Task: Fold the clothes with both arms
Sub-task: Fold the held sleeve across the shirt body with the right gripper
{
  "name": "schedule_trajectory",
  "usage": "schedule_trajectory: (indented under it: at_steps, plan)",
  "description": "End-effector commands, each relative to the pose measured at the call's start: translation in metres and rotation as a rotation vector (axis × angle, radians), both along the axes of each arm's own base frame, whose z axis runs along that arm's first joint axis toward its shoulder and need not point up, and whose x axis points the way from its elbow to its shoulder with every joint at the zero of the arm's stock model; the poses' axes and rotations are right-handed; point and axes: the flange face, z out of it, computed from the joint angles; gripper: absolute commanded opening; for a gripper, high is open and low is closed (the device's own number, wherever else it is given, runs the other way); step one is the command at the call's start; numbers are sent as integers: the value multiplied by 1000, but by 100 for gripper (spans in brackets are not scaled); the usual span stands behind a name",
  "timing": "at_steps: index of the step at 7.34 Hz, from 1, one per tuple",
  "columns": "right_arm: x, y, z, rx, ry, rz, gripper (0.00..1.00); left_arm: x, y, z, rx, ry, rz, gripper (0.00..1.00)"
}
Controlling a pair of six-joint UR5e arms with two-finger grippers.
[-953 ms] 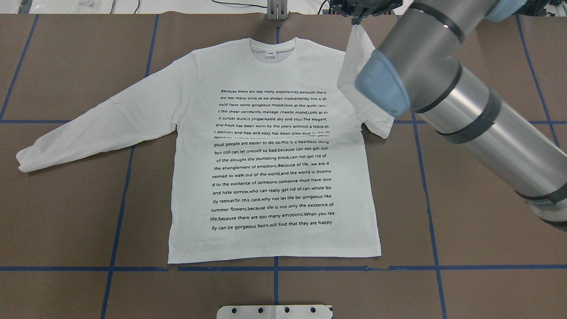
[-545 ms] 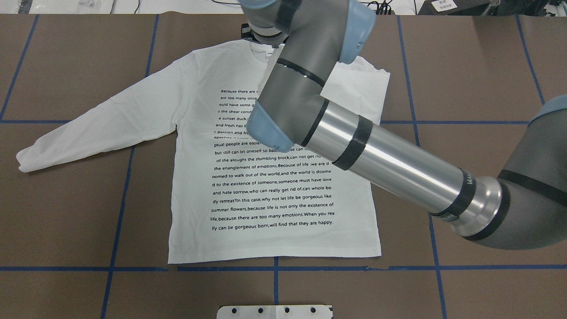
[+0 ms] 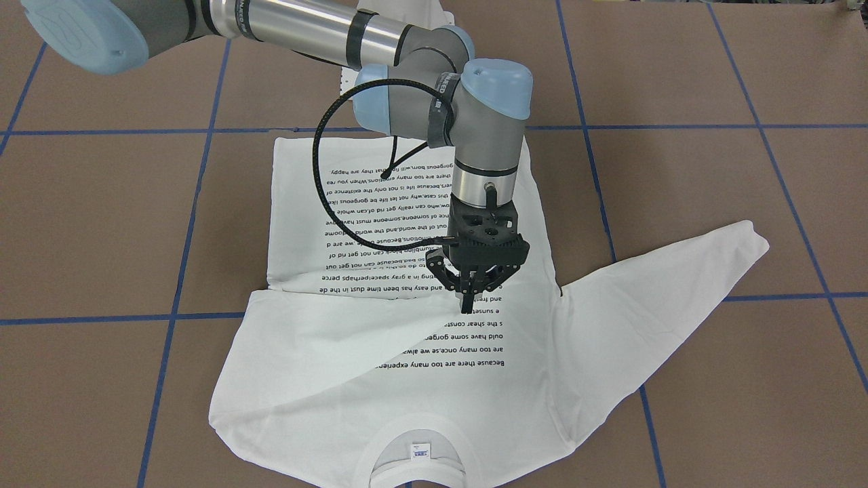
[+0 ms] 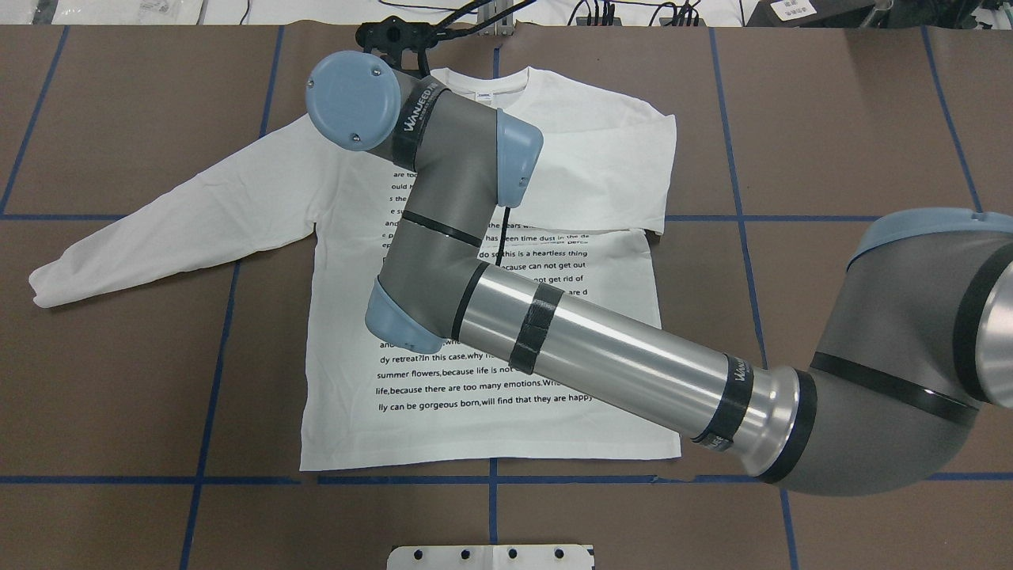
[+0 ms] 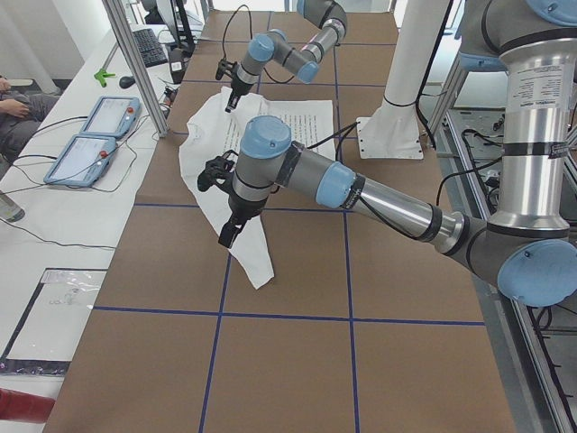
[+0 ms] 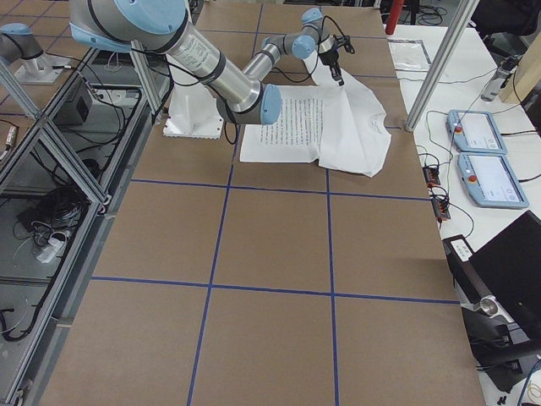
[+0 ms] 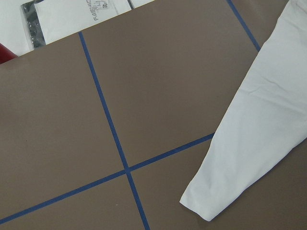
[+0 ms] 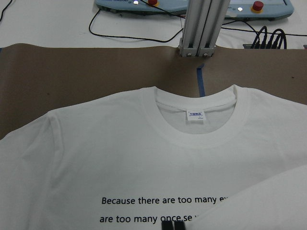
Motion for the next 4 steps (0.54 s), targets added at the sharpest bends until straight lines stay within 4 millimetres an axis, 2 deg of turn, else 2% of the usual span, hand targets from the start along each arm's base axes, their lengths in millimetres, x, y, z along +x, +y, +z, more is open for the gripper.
schedule_trajectory:
  at_steps: [1, 2, 4]
  plan:
    - [-13, 4, -18, -14, -30, 16, 0, 0, 0, -1, 0, 0, 0, 100]
    - [-17, 3, -32, -21, -43, 25, 0, 0, 0, 0, -1, 0, 0, 100]
    - [-35, 8, -27, -43, -103, 50, 0, 0, -1, 1, -3, 0, 1, 100]
